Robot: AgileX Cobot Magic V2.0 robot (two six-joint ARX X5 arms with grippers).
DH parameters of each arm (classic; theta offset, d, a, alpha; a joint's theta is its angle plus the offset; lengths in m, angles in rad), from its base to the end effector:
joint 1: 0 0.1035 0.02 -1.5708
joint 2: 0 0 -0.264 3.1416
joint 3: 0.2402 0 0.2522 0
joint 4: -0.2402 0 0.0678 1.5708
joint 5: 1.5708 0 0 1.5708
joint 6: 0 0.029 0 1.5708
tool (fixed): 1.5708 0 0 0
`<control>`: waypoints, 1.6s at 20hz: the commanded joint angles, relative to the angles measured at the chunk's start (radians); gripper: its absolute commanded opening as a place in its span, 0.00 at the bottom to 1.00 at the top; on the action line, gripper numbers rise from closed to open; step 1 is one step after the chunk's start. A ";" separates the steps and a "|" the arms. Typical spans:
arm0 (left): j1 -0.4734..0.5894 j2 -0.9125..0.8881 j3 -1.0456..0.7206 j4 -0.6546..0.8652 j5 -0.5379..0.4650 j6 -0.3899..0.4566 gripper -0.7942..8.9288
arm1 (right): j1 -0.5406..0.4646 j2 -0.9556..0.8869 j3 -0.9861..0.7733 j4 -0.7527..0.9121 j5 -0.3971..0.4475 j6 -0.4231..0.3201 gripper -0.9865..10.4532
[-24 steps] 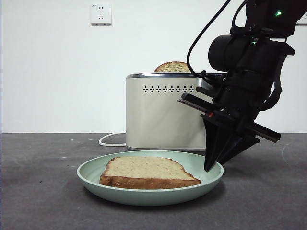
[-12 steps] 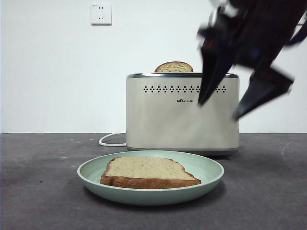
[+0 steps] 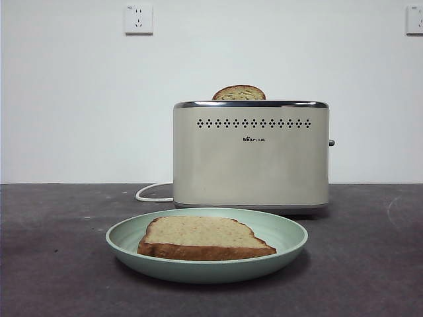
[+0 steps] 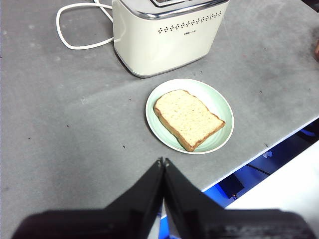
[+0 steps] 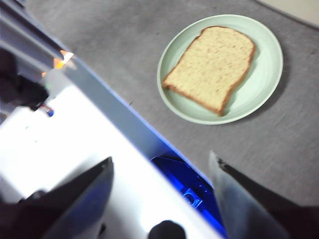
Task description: Take the bread from the toaster,put the bread on the plate,put the plate on the table
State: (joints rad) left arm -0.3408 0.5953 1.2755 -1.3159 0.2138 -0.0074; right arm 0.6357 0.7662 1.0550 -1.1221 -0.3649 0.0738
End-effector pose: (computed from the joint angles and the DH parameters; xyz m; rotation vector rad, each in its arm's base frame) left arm 0.0276 -0.0163 0.3952 0.0339 0.6444 -0.5332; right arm 0.0834 0.0744 0.3436 -0.0535 0.8930 0.9072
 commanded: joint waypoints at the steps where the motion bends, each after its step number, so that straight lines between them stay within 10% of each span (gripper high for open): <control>1: 0.001 -0.003 -0.001 0.003 0.005 0.012 0.07 | 0.002 -0.036 -0.003 -0.048 0.000 0.005 0.11; 28: -0.002 -0.003 -0.001 0.034 -0.005 0.014 0.08 | 0.002 -0.057 -0.003 -0.120 0.004 0.007 0.09; 32: 0.061 -0.003 -0.004 0.423 0.034 0.267 0.08 | 0.002 -0.057 -0.003 -0.120 0.004 0.007 0.09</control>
State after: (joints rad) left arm -0.2832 0.5953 1.2751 -0.9398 0.2455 0.1585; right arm 0.6357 0.7116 1.0550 -1.2449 -0.3634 0.0746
